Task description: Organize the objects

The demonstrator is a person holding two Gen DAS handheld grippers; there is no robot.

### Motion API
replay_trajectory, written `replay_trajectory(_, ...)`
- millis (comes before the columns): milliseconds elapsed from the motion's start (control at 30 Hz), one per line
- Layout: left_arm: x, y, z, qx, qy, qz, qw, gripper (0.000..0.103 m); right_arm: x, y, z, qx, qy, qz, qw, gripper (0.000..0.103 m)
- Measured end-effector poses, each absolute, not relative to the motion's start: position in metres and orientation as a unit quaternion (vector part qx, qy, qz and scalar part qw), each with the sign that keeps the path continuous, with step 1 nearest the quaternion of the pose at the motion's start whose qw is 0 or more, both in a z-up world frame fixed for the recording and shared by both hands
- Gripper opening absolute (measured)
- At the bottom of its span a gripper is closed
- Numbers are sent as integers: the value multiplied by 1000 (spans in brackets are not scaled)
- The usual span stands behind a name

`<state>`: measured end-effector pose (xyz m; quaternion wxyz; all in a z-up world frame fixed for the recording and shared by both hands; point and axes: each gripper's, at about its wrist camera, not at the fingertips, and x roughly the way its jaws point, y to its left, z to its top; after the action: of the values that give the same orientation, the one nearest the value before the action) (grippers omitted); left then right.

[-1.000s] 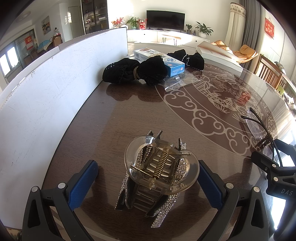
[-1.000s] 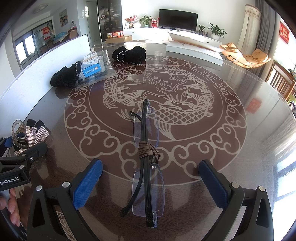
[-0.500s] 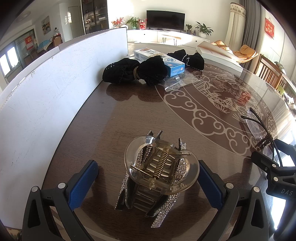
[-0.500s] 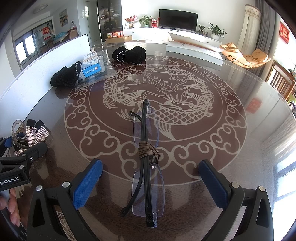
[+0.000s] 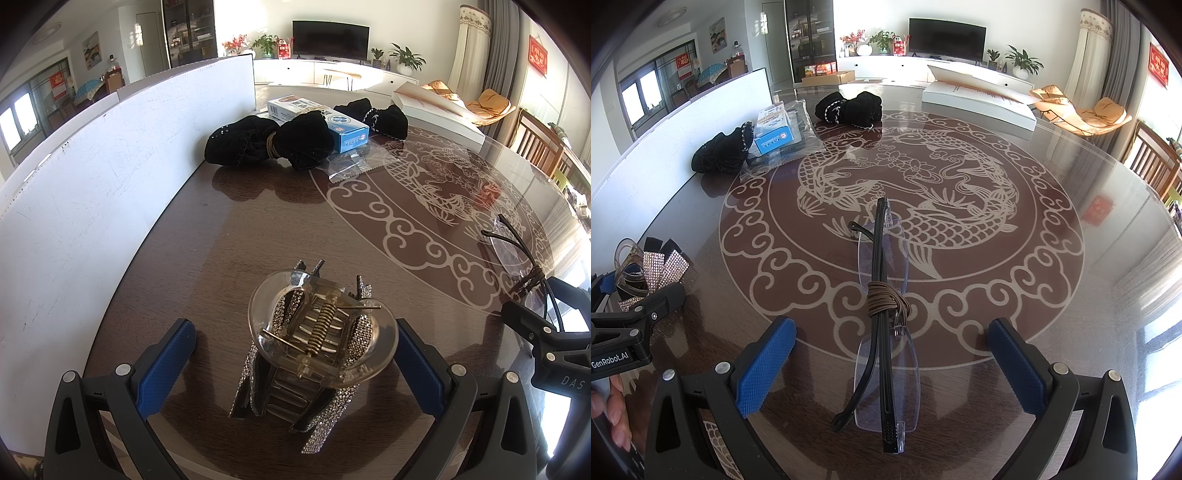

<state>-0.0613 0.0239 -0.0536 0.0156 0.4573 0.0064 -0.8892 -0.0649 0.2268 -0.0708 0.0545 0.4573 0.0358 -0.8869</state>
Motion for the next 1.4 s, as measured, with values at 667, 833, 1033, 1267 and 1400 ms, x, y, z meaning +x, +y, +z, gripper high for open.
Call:
replay_trajectory(667, -62, 24, -54, 457, 7, -889, 16, 103, -65, 227, -71, 457, 36, -887, 55, 103)
replay_trajectory(833, -62, 24, -54, 458, 7, -889, 13, 103, -65, 227, -71, 457, 36, -887, 55, 103)
replay_trajectory(1033, -59, 19, -53, 467, 1, -884, -3, 103, -65, 227, -71, 457, 36, -887, 55, 103)
replay_trajectory(1267, -58, 12, -44, 451, 27, -892, -28, 53, -65, 227, -71, 457, 36, -887, 55, 103)
replay_trajectory(1400, -55, 6, -39, 441, 58, -894, -50, 52, -65, 227, -71, 457, 36, -887, 55, 103)
